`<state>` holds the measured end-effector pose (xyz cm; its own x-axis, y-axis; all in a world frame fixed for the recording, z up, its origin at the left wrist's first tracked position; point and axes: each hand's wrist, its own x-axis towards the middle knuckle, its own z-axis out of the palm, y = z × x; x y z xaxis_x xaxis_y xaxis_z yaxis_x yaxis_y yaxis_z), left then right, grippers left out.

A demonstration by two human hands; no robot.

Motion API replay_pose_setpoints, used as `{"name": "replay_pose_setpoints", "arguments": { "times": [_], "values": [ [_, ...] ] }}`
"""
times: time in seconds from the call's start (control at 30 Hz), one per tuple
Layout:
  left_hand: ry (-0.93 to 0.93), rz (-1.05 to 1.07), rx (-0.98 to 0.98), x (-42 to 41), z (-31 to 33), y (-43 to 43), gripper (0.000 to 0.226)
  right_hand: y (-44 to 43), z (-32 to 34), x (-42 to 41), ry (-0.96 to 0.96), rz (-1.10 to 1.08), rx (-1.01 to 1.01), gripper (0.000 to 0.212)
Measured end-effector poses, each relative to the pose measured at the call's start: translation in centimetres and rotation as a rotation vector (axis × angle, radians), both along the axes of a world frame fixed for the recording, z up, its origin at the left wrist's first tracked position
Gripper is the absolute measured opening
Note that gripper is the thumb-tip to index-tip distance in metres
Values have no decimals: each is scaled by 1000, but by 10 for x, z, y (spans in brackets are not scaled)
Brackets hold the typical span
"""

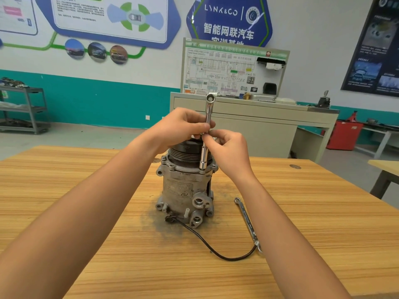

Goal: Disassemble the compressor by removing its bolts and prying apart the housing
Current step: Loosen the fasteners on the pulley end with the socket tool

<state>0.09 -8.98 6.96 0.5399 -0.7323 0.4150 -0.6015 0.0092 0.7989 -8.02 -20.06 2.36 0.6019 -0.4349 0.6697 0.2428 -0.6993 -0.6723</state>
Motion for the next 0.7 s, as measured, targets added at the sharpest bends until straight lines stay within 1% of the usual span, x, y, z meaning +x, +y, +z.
{"name": "replay_pose_setpoints", "arguments": {
  "times": [0.07, 0.1, 0.17, 0.23, 0.33, 0.4, 0.53, 0.6, 0.7],
  "values": [
    [-41, 64, -25, -4, 1, -3, 4, 1, -1, 0, -1, 2, 6, 30],
    [-68, 102, -32, -5, 1, -5, 6, 1, -2, 0, -3, -10, -5, 33],
    [-114, 169, -47, -5, -1, -9, 17, 1, -2, 0, -6, -47, -47, 37],
    [-113, 171, -57, -5, -2, -10, 18, 1, 0, -1, -11, -60, -72, 34],
    [-23, 22, -26, -4, -1, -3, 6, 1, 0, 1, -6, -24, -81, 30],
    [-2, -33, 9, -1, -2, 0, 11, 2, 0, 0, 14, -9, -89, 31],
    [-71, 69, -7, -2, -1, -1, 5, 1, -1, 0, 41, -33, -118, 33],
    [-87, 125, -44, -4, -1, -4, 8, 2, -2, 1, 42, -46, -116, 27],
    [-88, 164, -89, -3, -4, -7, 11, 3, -3, 0, 21, -23, -60, 22]
  ]
}}
